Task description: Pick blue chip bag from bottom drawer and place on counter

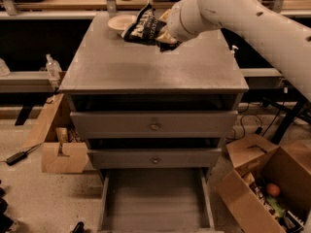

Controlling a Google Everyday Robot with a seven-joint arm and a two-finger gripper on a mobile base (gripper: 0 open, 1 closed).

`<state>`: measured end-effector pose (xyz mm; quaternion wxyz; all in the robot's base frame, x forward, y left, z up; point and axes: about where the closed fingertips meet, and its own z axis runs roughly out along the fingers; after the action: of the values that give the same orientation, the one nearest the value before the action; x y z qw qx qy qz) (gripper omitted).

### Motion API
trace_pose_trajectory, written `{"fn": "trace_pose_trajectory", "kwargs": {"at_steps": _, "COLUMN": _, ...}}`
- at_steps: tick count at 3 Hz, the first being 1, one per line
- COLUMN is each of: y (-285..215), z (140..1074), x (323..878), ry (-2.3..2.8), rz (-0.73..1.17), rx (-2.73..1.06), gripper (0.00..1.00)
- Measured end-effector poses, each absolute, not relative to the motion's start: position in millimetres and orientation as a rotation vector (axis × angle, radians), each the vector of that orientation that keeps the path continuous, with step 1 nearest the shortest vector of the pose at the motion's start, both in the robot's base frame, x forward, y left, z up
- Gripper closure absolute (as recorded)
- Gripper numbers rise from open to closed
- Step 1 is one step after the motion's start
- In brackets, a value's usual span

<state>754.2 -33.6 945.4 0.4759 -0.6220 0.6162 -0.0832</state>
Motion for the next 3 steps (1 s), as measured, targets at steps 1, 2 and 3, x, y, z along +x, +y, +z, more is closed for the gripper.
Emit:
{"fn": "trace_pose_trajectory", "kwargs": {"at_steps": 1, "y": -31.1, "z": 945.2, "x": 753.1, "ry": 1.505, "rz": -0.201, "rx": -1.523, "gripper": 0.51}}
{"fn": "trace_pose_trajectory", "kwargs": {"at_steps": 2, "y": -29.6, "z": 944.2, "x": 753.1, "ry": 1.504, "rz": -0.199, "rx": -1.526, "gripper": 0.28}}
{"fn": "trace_pose_trajectory", "kwargs": {"at_steps": 3, "y": -27.7, "z": 943.0, "x": 753.0, "ry": 1.504, "rz": -0.196, "rx": -1.528, "gripper": 0.05}}
